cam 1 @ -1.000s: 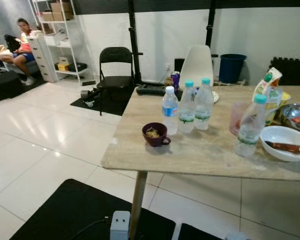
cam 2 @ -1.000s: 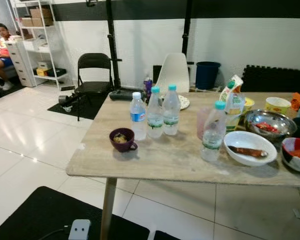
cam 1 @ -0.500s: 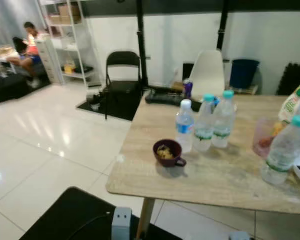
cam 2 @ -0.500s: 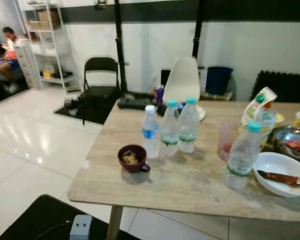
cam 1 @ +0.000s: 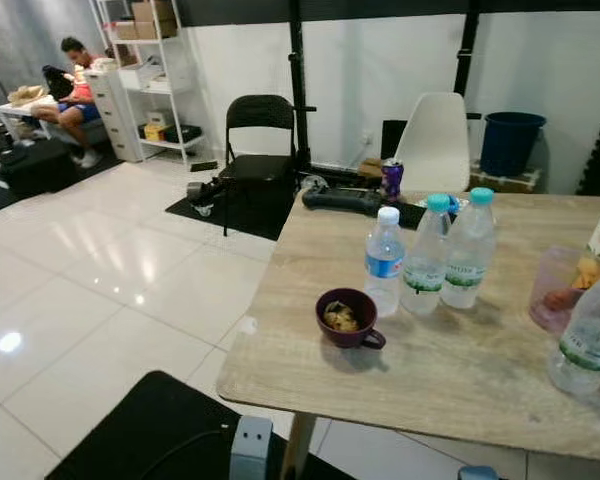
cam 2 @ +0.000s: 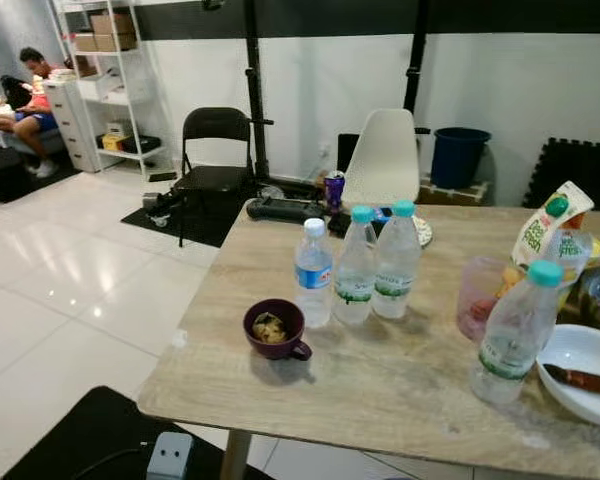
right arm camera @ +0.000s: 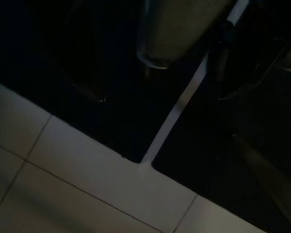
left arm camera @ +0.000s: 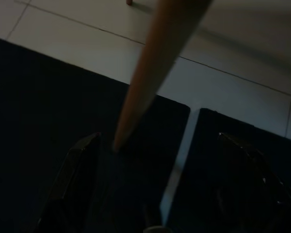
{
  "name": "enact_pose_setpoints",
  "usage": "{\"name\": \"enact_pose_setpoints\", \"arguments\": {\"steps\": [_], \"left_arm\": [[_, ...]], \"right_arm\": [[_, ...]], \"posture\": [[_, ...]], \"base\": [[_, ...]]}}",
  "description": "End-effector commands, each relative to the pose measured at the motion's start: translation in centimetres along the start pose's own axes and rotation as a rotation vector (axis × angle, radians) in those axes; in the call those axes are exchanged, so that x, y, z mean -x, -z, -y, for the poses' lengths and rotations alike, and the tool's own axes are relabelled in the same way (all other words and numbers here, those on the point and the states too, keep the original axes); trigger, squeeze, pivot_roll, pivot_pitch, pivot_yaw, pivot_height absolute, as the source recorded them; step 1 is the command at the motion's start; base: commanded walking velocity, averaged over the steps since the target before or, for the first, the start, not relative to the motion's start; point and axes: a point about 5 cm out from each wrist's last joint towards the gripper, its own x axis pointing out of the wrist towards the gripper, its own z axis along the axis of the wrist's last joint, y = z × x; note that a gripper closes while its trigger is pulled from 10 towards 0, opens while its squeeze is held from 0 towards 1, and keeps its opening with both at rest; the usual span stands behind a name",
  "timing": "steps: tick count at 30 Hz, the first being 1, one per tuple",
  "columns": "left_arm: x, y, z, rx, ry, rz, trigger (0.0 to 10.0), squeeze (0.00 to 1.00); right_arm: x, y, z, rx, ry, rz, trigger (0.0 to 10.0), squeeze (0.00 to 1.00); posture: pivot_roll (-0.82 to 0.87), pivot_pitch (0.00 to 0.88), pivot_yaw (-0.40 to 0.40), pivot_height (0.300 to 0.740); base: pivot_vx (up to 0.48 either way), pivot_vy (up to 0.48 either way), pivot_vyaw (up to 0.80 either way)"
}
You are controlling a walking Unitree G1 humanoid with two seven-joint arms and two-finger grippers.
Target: Restocking fridge
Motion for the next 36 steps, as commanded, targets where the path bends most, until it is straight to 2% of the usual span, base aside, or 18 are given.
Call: {"name": "enact_pose_setpoints", "arguments": {"steps": [1, 6, 9, 23, 36], "left_arm": [[0.0, 0.1, 0.0, -0.007, 0.002, -0.009, 10.0, 0.0], [0.0, 0.1, 0.1, -0.005, 0.006, -0.013, 10.0, 0.0], [0.0, 0.2, 0.1, 0.017, 0.004, -0.016, 10.0, 0.0], [0.2, 0.8, 0.1, 0.013, 0.004, -0.037, 10.0, 0.0], [1.2, 3.0, -1.3, 0.062, -0.073, -0.096, 10.0, 0.0]], "right_arm": [[0.1, 0.2, 0.4, -0.002, 0.011, -0.004, 10.0, 0.0], [0.2, 0.2, 0.4, -0.003, 0.013, 0.002, 10.0, 0.0], [0.2, 0.3, 0.5, -0.003, 0.015, 0.0, 10.0, 0.0], [0.5, 1.1, 0.8, 0.001, 0.018, -0.037, 10.0, 0.0], [0.8, 1.9, 1.3, 0.022, 0.026, -0.073, 10.0, 0.0]], "posture": [[-0.04, 0.039, 0.057, 0.74], [-0.05, 0.042, 0.058, 0.74], [-0.05, 0.042, 0.057, 0.74], [-0.05, 0.048, 0.058, 0.74], [-0.05, 0.053, 0.058, 0.74]], "base": [[0.0, -0.48, 0.0], [0.0, -0.48, 0.0], [0.0, 0.0, 0.0], [0.0, 0.0, 0.0], [0.0, 0.0, 0.0]]}}
